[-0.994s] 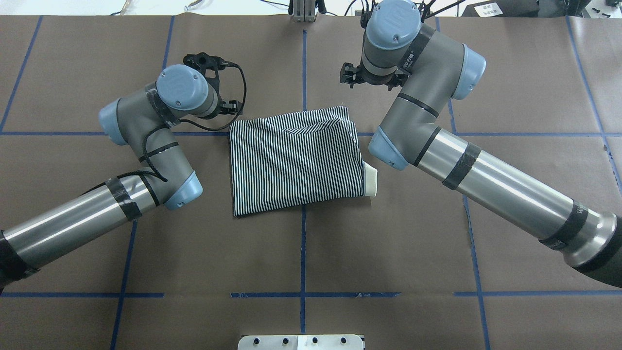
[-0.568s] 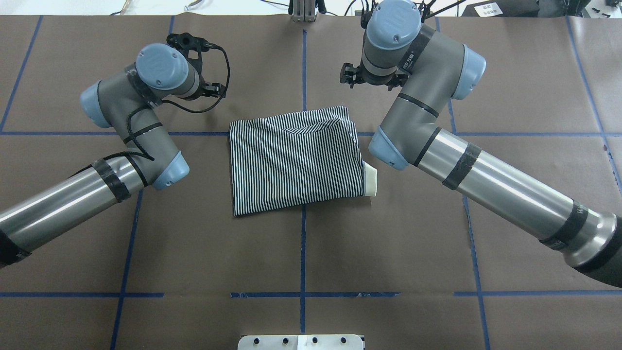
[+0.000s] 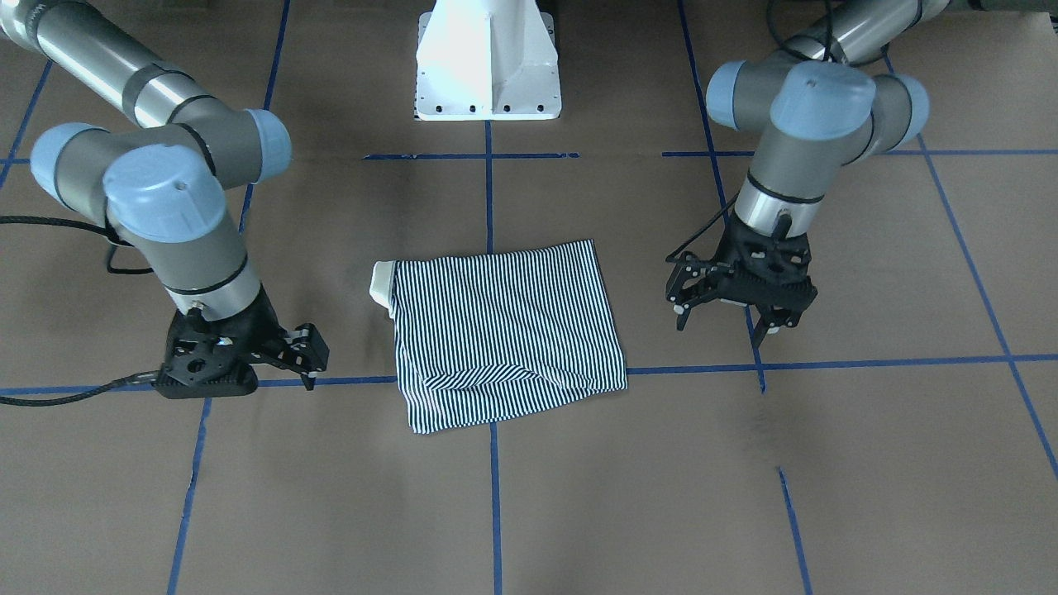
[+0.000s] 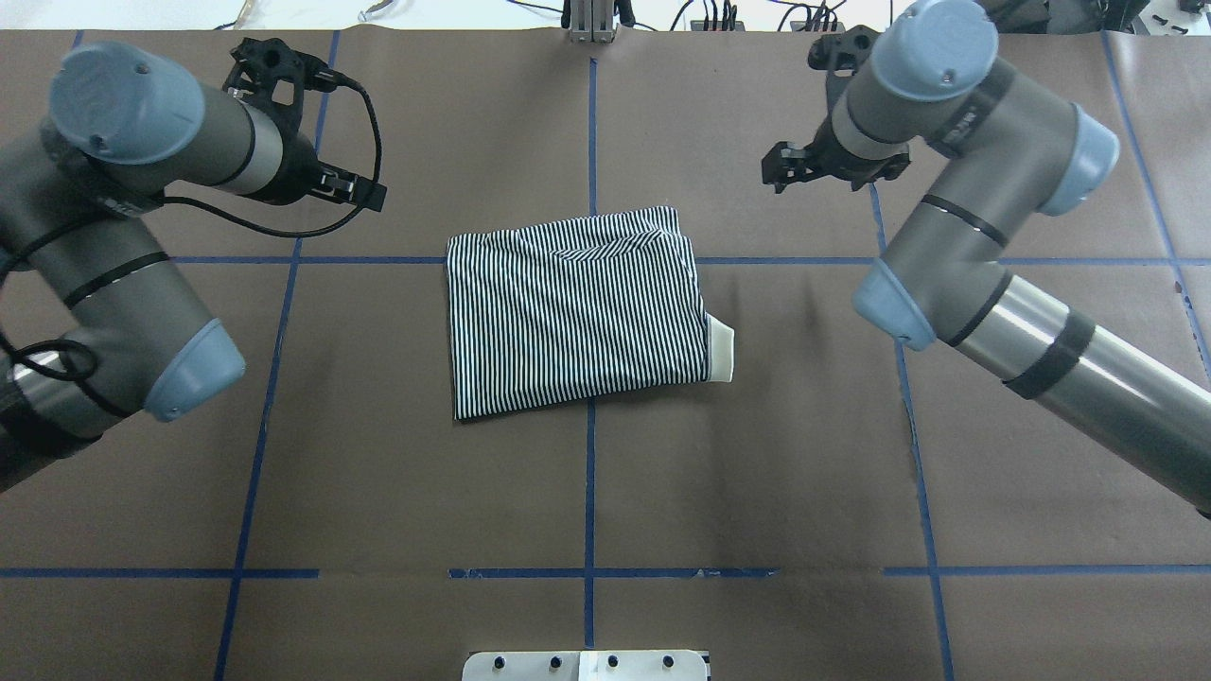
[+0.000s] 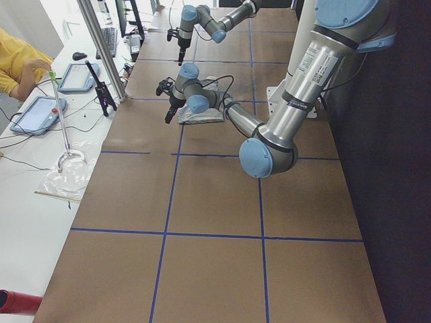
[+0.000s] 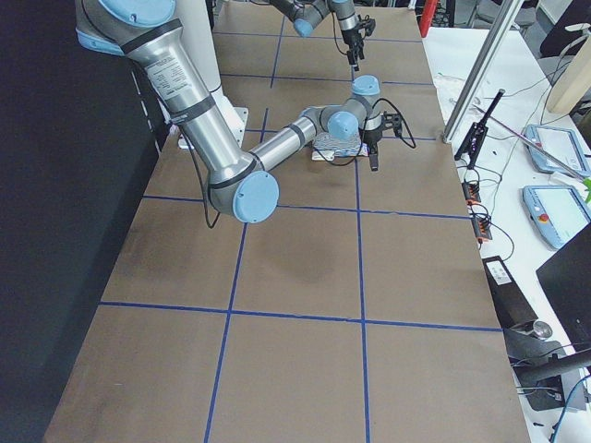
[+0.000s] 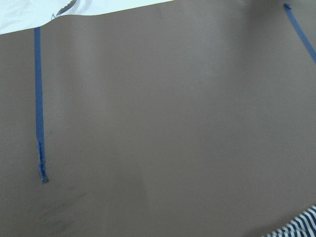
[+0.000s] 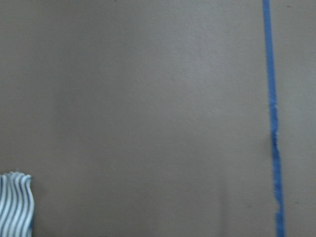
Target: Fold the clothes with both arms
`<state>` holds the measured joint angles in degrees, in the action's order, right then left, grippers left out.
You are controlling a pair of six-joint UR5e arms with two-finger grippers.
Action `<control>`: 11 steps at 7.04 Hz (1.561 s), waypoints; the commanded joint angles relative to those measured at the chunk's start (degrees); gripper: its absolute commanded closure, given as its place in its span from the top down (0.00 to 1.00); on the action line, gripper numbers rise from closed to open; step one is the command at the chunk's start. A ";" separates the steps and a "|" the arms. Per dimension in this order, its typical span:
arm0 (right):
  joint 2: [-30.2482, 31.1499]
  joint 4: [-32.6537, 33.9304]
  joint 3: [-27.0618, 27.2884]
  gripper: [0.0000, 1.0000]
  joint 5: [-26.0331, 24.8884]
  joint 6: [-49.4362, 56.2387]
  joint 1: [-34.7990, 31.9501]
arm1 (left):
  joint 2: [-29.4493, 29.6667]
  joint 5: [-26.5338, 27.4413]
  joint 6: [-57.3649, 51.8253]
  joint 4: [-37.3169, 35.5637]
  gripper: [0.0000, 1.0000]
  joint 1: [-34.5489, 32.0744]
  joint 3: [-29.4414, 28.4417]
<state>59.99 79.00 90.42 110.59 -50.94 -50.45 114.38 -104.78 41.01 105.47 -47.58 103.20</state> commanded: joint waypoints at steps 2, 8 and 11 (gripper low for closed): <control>17.14 0.36 9.33 1.00 10.23 22.89 -12.78 | -8.80 -6.55 -11.34 -8.44 1.00 -6.08 13.69; 41.92 0.63 6.19 1.00 15.80 41.54 -32.49 | -29.55 -19.31 -41.28 -8.62 1.00 -33.78 9.69; 47.84 -1.58 8.17 1.00 24.15 44.43 -39.80 | -33.08 -25.35 -52.49 -9.75 1.00 -40.55 0.05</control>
<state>105.57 77.59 97.17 132.41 -7.58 -87.63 82.21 -126.87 -6.63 96.51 -85.39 108.89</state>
